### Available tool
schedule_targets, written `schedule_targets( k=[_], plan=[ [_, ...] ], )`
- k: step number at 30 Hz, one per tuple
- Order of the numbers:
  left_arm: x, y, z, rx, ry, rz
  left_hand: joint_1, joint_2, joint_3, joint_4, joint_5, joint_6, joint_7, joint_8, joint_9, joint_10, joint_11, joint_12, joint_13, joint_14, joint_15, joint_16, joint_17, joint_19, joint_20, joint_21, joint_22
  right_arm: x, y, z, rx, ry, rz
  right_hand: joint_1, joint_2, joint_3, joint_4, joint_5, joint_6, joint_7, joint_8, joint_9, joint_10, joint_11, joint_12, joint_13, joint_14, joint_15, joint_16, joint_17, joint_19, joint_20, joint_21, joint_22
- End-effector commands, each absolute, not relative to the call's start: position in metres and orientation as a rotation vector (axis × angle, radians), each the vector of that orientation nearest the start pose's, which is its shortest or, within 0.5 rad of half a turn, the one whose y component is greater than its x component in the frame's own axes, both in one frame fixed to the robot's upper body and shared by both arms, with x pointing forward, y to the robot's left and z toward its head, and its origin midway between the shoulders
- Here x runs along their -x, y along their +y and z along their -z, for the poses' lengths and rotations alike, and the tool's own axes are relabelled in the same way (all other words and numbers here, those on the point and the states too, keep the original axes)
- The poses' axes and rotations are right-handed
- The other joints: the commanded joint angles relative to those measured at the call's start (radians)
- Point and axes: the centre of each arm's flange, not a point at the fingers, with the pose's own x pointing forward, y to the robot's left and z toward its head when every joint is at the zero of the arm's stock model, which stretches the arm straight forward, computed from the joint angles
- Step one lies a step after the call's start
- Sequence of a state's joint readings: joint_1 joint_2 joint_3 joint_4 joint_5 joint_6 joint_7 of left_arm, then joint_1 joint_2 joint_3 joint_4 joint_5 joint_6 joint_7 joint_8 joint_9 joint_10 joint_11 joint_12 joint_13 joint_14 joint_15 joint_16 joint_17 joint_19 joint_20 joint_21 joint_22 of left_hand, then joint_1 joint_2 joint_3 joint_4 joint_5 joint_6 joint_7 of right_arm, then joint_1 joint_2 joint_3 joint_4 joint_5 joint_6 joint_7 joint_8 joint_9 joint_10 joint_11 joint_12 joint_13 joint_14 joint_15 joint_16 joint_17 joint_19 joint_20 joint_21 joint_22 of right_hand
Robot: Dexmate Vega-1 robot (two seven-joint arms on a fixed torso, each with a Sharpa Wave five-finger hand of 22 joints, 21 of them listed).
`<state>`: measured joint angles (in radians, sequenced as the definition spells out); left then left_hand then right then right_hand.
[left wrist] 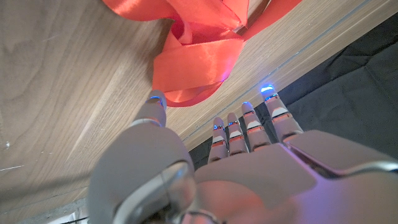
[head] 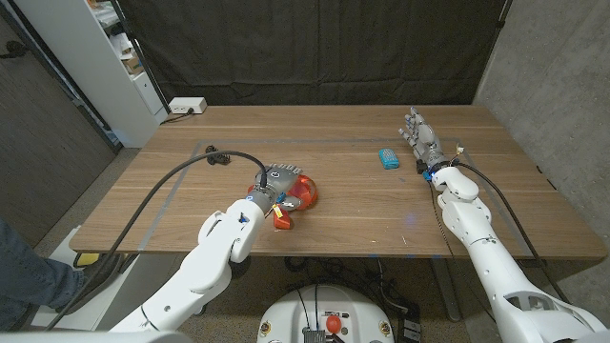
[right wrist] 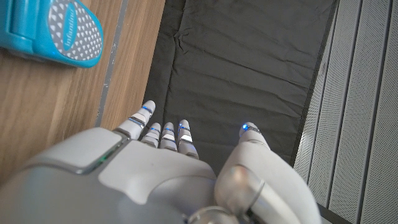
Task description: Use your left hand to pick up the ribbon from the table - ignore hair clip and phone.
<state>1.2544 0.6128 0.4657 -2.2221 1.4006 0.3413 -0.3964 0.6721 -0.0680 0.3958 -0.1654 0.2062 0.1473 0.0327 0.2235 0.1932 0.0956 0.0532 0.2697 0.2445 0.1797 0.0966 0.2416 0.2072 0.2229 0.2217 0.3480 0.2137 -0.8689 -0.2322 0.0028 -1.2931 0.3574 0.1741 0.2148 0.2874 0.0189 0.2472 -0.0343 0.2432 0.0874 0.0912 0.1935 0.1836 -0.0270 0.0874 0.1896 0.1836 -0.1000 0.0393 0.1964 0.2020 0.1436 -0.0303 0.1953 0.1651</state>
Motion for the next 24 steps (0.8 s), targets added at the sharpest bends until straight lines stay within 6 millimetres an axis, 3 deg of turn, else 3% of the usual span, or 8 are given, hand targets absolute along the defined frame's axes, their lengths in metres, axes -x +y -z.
schedule_targets(
  k=[1,24],
  plan=[
    [-0.489,0.14,0.068,-1.845,-0.468,-0.105,0.017,0.001,0.003,0.006,-0.005,0.012,0.0,-0.003,0.002,0.003,-0.004,0.008,0.004,0.013,0.003,0.006,0.003,0.012,-0.002,0.002,0.001,-0.659,-0.31,0.011,-0.08,-0.625,-0.167,0.005,0.008,-0.002,-0.005,0.001,0.006,-0.007,0.001,0.005,-0.002,0.006,0.005,0.003,-0.003,0.001,0.006,0.005,0.004,0.005,-0.005,0.006],
    [-0.501,0.139,0.075,-1.849,-0.421,-0.083,0.032,0.016,0.007,0.008,-0.009,0.033,-0.002,0.001,0.003,0.016,-0.013,0.015,0.011,0.028,-0.006,0.011,0.006,0.017,-0.002,-0.001,-0.001,-0.661,-0.313,0.016,-0.084,-0.607,-0.16,0.005,0.009,-0.003,-0.008,0.001,0.005,-0.008,0.0,0.005,-0.001,0.006,0.005,0.003,-0.003,0.003,0.005,0.004,0.003,0.006,-0.005,0.006]
  ],
)
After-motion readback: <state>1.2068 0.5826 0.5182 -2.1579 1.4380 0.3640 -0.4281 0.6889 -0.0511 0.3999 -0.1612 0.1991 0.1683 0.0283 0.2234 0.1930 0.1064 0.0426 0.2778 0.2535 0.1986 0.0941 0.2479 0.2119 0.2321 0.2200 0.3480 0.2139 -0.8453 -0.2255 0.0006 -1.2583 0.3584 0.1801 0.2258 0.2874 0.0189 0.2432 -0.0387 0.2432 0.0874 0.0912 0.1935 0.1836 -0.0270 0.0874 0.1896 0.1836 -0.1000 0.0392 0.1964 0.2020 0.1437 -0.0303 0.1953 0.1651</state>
